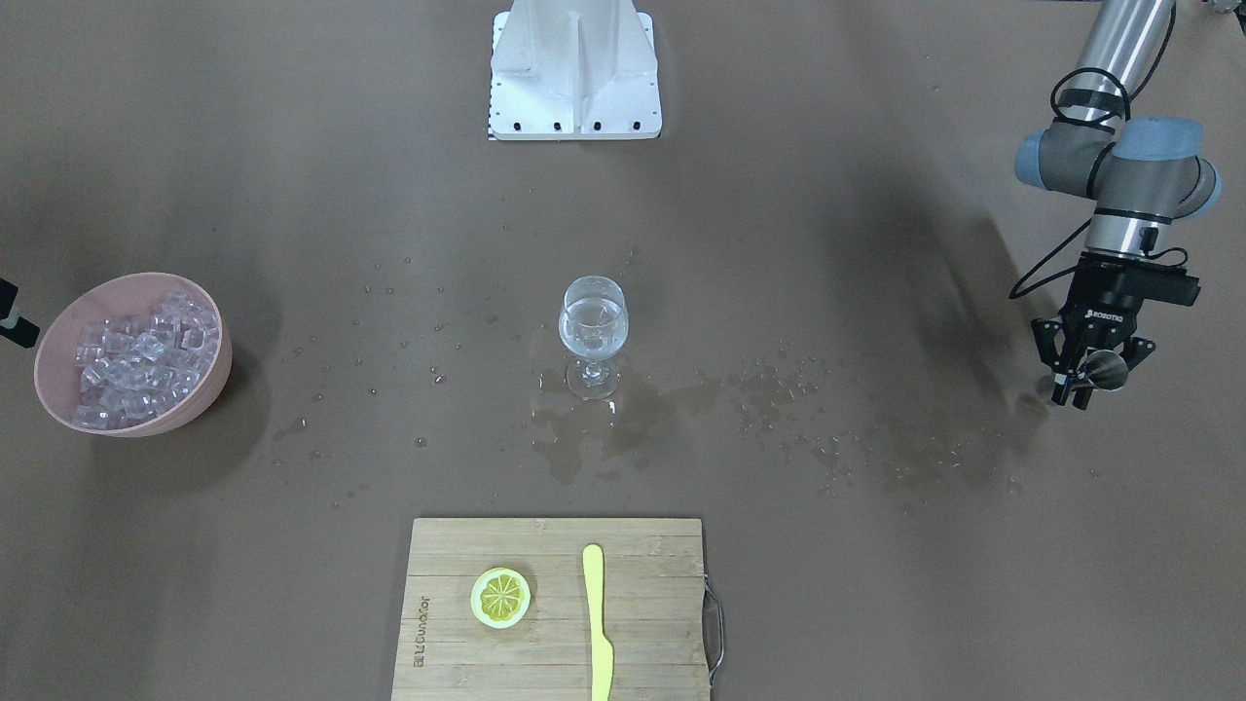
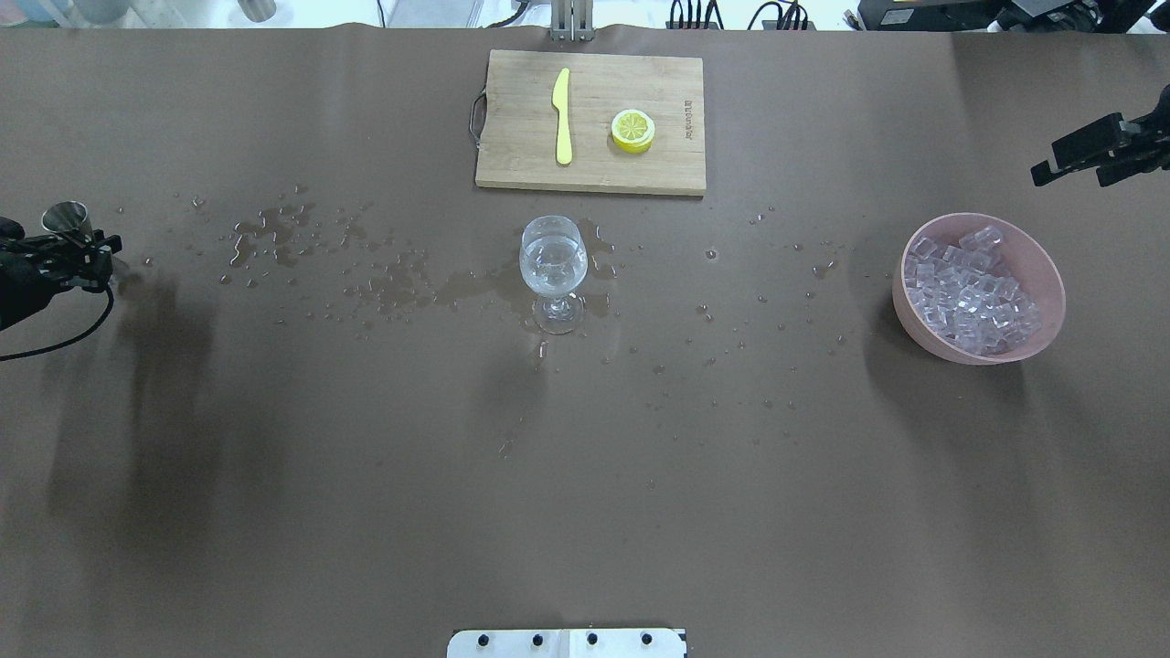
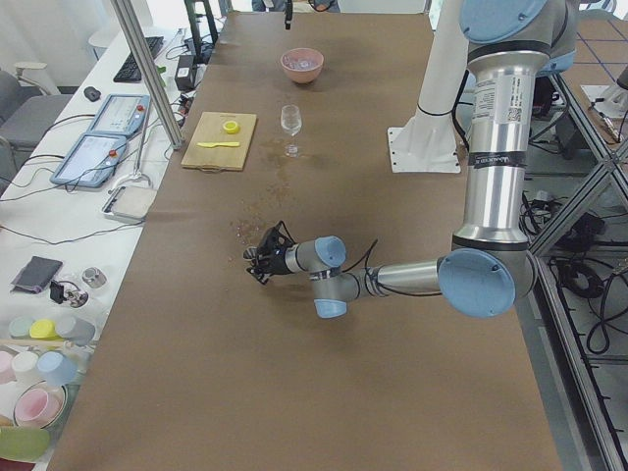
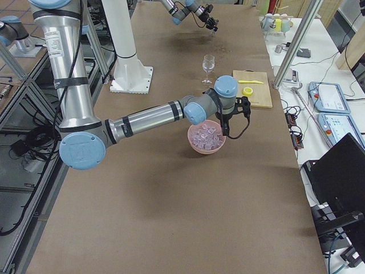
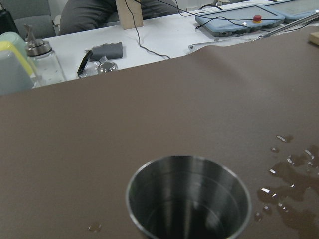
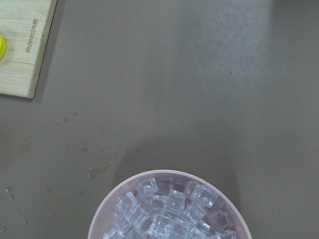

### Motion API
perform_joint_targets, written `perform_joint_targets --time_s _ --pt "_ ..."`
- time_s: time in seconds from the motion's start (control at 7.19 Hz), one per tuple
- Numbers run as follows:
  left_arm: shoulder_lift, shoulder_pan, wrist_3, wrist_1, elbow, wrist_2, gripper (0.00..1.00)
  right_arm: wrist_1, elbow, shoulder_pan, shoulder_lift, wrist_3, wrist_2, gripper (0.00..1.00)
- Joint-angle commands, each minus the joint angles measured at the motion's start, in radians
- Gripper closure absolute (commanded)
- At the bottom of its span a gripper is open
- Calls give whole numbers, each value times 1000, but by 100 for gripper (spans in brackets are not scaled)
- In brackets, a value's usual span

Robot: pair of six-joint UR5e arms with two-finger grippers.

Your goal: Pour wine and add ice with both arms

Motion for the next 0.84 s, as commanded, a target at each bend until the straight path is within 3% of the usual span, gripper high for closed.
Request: perform_joint_targets --time_s 0.0,0.14,0.28,0.42,0.56,0.7 --pt "2 -8 -11 -47 35 -1 100 -1 2 -4 1 2 0 0" --pt "1 -8 -43 -70 37 -1 100 -1 0 -6 -2 2 -2 0" --pt "5 -6 -43 -73 40 0 80 -1 -1 -11 -2 2 -2 0" --pt "4 -6 -37 -73 43 0 26 -1 -4 -11 -2 2 -2 0" --pt "5 -5 -34 -74 42 2 2 -1 -7 -12 -2 4 -3 0" --pt "5 -6 0 -74 37 2 2 -1 -7 -14 -2 4 -3 0"
